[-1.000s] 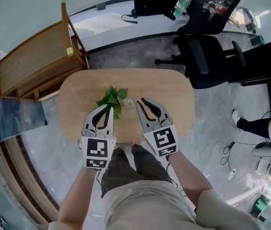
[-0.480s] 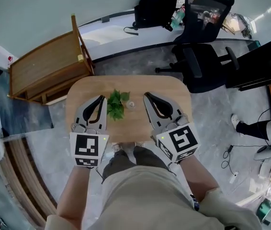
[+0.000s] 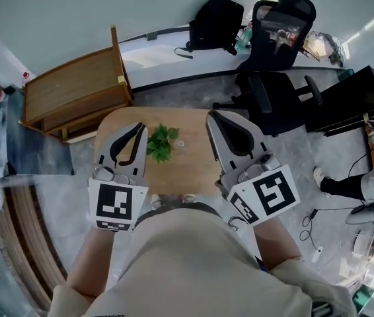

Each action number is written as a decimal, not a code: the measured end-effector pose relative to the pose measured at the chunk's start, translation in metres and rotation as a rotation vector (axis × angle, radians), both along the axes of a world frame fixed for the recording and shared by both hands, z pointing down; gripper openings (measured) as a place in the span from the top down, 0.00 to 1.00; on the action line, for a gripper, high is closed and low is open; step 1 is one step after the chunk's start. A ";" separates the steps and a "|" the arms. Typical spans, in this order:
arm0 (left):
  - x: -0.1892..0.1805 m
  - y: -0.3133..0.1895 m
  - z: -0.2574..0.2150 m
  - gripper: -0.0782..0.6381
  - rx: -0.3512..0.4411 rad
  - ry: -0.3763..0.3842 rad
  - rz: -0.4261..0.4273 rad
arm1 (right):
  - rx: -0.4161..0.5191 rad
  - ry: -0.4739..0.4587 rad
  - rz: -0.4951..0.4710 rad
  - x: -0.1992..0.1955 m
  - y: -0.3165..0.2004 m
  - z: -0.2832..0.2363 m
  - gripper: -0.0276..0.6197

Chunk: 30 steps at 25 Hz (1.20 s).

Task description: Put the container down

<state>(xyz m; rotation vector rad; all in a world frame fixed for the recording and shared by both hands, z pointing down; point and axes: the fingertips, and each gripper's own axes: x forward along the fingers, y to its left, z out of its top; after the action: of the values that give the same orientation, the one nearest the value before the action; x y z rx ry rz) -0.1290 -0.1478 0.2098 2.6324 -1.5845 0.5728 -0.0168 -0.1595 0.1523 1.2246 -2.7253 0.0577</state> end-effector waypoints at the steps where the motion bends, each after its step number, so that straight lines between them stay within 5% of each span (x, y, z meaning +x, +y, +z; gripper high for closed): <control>1: 0.000 0.004 -0.007 0.88 0.011 -0.003 0.005 | 0.009 -0.003 -0.004 -0.002 0.005 -0.007 0.96; 8: 0.000 0.033 -0.072 0.88 0.188 -0.113 0.073 | 0.101 -0.019 -0.024 -0.014 0.033 -0.058 0.96; 12: -0.002 0.043 -0.092 0.88 0.232 -0.097 0.083 | 0.167 0.009 -0.029 -0.017 0.043 -0.075 0.96; 30: -0.011 0.049 -0.095 0.88 0.208 -0.058 0.082 | 0.170 0.047 -0.015 -0.018 0.048 -0.075 0.96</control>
<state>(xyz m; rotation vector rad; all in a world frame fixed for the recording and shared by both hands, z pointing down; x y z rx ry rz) -0.1399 -0.0988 0.1146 2.8681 -1.6415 0.5175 -0.0345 -0.1115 0.0777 1.2301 -2.7455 -0.2057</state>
